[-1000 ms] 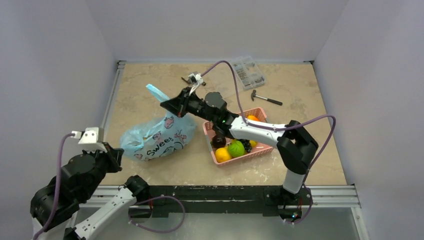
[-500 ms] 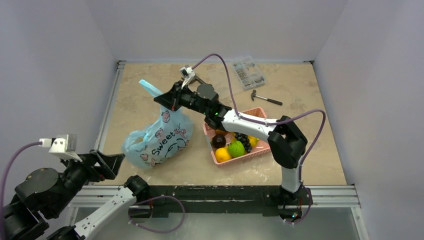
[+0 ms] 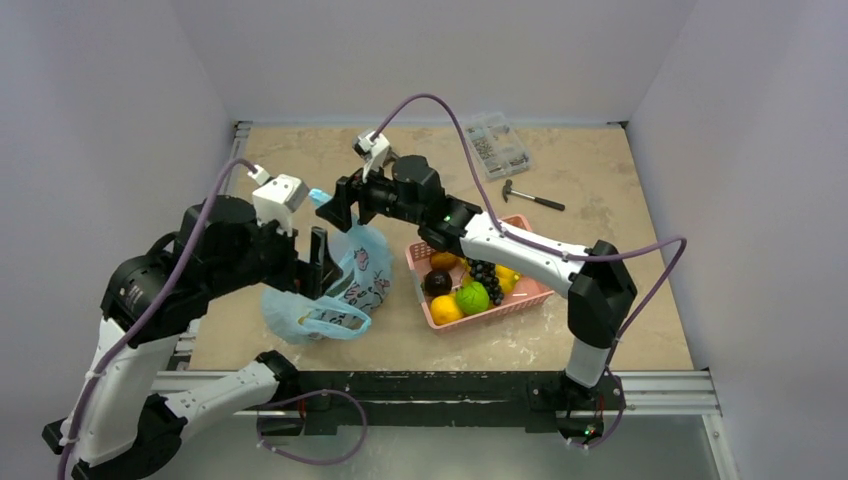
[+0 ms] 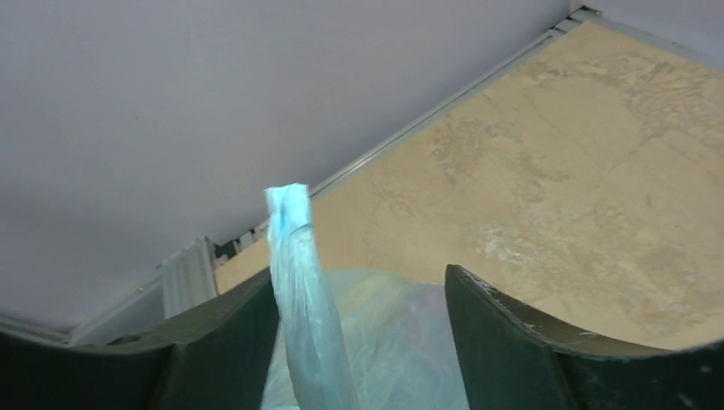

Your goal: Take the fake fruits out of the plastic bag

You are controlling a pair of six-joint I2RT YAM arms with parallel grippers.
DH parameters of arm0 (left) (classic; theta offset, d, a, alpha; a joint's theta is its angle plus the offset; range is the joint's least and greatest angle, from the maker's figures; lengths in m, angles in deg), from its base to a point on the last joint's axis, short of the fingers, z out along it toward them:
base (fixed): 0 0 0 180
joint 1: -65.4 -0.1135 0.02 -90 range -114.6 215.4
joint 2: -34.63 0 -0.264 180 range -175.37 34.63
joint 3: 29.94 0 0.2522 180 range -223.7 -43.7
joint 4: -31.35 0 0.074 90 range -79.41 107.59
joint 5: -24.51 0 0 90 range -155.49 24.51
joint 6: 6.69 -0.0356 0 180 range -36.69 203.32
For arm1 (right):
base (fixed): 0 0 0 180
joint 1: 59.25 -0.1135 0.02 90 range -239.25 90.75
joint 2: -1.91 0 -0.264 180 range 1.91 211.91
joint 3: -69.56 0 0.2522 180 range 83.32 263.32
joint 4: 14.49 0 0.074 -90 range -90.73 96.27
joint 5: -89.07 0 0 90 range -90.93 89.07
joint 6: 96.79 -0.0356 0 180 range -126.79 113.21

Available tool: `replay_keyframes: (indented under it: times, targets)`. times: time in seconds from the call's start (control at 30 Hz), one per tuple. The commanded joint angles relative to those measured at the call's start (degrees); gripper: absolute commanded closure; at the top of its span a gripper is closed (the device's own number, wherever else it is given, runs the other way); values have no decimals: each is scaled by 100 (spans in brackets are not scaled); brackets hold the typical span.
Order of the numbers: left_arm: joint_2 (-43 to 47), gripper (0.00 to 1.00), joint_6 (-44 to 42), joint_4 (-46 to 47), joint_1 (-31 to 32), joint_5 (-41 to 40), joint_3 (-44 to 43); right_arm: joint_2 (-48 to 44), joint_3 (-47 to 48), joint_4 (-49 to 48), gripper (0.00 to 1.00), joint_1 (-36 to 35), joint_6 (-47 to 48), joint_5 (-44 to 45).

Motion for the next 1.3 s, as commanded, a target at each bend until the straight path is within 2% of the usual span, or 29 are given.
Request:
replay_keyframes:
  times: [0.0, 0.07, 0.13, 0.27, 0.37, 0.5, 0.53, 0.7, 0.83, 0.9, 0.97, 1.03, 1.1, 1.17, 1.2, 1.27]
  targets:
    - [350, 1, -36, 720, 17, 1073, 491, -192, 550, 992, 26, -38, 1225, 357]
    - [368, 8, 25, 666, 17, 1128, 614, -130, 675, 1138, 18, -38, 1429, 368]
    - [443, 11, 141, 549, 42, 986, 692, -64, 762, 1170, 15, -45, 1508, 352]
    - [593, 12, 331, 456, 371, 535, 966, 57, 845, 1011, 22, -41, 1338, 394]
    - [236, 8, 558, 42, 1151, -889, 795, 113, 807, 785, 24, -39, 1134, 361]
    - [-373, 2, 586, -45, 2953, -2738, 485, 218, 798, 667, 24, -39, 861, 340]
    - [-490, 0, 531, -24, 3257, -2959, 508, 226, 786, 638, 24, -38, 811, 323]
    - [-1034, 0, 404, 133, 3951, -3206, 739, 230, 789, 517, 24, -38, 733, 298]
    - [-1066, 1, 723, 151, 3997, -3370, 1019, 256, 826, 518, 26, -38, 749, 298]
    - [-1178, 8, 1298, -426, 3978, -3783, 930, 256, 802, 447, 28, -38, 747, 303]
    - [-1301, 20, 1987, -1428, 3927, -4142, 709, 257, 718, 288, 31, -38, 722, 315]
    - [-1295, 31, 2349, -1856, 3877, -4188, 595, 293, 656, 112, 40, -38, 664, 327]
    - [-1149, 56, 2453, -1989, 3737, -4089, 637, 365, 680, -48, 53, -38, 593, 354]
    - [-929, 88, 2315, -1855, 3443, -3897, 771, 456, 765, -150, 72, -30, 539, 484]
    - [-829, 100, 2202, -1772, 3147, -3795, 804, 493, 784, -213, 82, -27, 511, 651]
    - [-675, 100, 2071, -1710, 2767, -3761, 720, 540, 773, -424, 99, 33, 442, 994]
